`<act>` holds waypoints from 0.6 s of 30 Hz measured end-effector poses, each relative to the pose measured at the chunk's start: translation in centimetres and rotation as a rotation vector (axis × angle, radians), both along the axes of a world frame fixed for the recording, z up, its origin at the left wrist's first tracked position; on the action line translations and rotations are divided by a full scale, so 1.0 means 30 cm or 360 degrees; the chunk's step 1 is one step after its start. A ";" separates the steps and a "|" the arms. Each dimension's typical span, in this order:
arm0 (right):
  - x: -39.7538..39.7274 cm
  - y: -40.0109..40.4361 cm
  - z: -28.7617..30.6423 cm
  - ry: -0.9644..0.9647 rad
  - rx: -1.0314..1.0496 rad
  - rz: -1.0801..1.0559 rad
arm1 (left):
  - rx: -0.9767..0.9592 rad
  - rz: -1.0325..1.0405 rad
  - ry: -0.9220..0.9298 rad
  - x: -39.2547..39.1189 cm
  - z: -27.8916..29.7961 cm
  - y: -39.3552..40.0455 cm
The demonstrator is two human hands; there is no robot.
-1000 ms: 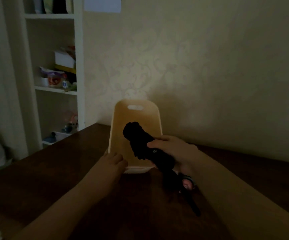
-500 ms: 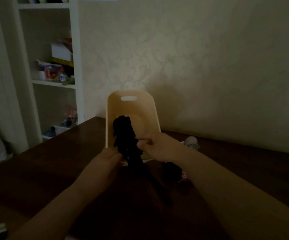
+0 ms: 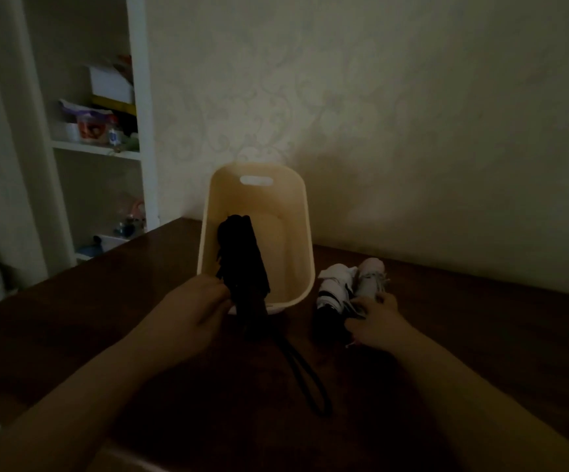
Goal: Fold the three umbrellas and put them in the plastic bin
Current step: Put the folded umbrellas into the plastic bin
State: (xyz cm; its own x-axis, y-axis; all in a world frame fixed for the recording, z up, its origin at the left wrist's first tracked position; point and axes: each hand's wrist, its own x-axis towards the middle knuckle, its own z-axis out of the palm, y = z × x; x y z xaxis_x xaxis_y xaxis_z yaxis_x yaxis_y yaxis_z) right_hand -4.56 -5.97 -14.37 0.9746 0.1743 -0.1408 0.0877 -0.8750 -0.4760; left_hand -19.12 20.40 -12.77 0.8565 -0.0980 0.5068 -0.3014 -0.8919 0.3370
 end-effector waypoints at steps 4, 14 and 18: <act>-0.021 -0.007 0.015 0.0025 0.0217 -0.0090 | 0.0041 -0.0032 -0.0037 0.002 0.002 -0.014; -0.063 -0.079 0.105 0.0089 0.1291 -0.0550 | -0.0381 0.0345 0.0017 0.007 -0.029 -0.052; -0.138 -0.099 0.172 -0.0159 0.1691 -0.0467 | -0.0647 0.0240 0.0205 0.012 -0.025 -0.063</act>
State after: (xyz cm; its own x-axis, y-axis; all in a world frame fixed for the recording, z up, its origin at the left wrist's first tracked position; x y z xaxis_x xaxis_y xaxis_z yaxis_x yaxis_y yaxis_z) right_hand -8.69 -8.93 -9.20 0.9965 -0.0796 0.0251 0.0237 -0.0185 -0.9995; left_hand -18.77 18.51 -13.53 0.9045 0.2178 0.3667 -0.1109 -0.7101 0.6953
